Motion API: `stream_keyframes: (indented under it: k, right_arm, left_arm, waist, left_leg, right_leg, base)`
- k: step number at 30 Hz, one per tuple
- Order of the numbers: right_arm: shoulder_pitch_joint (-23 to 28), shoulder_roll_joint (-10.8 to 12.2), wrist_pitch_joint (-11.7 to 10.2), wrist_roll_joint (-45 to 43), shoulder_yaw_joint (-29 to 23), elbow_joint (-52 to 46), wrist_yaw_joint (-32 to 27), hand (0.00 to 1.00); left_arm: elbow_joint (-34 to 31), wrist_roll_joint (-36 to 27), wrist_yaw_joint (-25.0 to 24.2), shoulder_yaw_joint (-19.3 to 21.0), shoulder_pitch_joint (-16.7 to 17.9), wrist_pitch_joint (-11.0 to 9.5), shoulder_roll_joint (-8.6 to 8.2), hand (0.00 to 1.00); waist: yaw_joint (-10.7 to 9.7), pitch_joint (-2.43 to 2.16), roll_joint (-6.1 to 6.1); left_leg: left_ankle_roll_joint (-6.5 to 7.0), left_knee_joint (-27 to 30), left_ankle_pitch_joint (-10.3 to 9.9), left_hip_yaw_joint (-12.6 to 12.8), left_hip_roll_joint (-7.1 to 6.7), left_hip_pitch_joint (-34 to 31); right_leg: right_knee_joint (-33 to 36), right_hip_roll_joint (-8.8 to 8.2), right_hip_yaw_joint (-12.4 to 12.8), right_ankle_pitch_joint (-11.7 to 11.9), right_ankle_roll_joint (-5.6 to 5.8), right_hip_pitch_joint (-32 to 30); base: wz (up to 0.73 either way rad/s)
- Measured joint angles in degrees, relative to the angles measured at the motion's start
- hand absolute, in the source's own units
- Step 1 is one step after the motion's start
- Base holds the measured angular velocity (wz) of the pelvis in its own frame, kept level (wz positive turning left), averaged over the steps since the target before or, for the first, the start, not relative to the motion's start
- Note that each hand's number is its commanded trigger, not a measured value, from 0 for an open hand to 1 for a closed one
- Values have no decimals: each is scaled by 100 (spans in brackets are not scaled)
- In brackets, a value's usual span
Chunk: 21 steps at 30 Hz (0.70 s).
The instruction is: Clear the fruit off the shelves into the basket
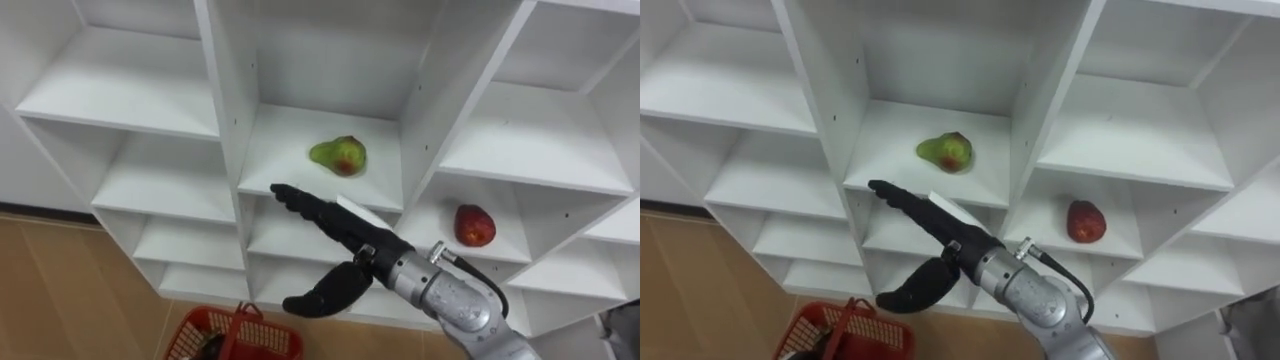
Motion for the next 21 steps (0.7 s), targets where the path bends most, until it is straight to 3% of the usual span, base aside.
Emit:
stream_keyframes:
  k: [5,9,14,18,21]
  right_arm:
    - [0,-1,0,-12,-10,-246,-20,0]
    - [-16,-28,-2,-1,-33,-457,-176,0]
    - [-51,-64,-37,-20,-167,-575,-478,0]
    - [-138,-245,-36,-18,-222,-576,-875,0]
    - [-281,-339,-37,-15,-229,-564,-1130,0]
  left_arm:
    - [-1,6,36,164,21,0,28,100]
    - [-1,9,99,171,44,-1,66,100]
    - [-1,20,101,258,50,-1,92,100]
    - [-1,12,158,343,95,-1,152,100]
    - [-2,7,167,345,98,0,200,100]
  waist:
    - [49,50,-83]
    - [71,37,-189]
    - [193,23,-230]
    - [215,65,-312]
    - [216,61,-378]
  left_leg:
    - [-8,-12,-6,-2,-1,30]
    - [-8,-10,-6,25,-2,41]
    - [-10,7,-5,7,5,71]
    - [-16,2,-5,-100,0,66]
    - [-22,-2,-9,-131,0,58]
  right_leg:
    - [-13,8,32,0,0,54]
    - [-85,14,-3,14,-6,103]
    - [-86,18,-37,18,-10,130]
    - [-107,18,-145,18,-10,194]
    - [-159,26,-176,23,-13,230]
  base:
    - [0]
    - [0]
    - [2]
    - [13]
    - [7]
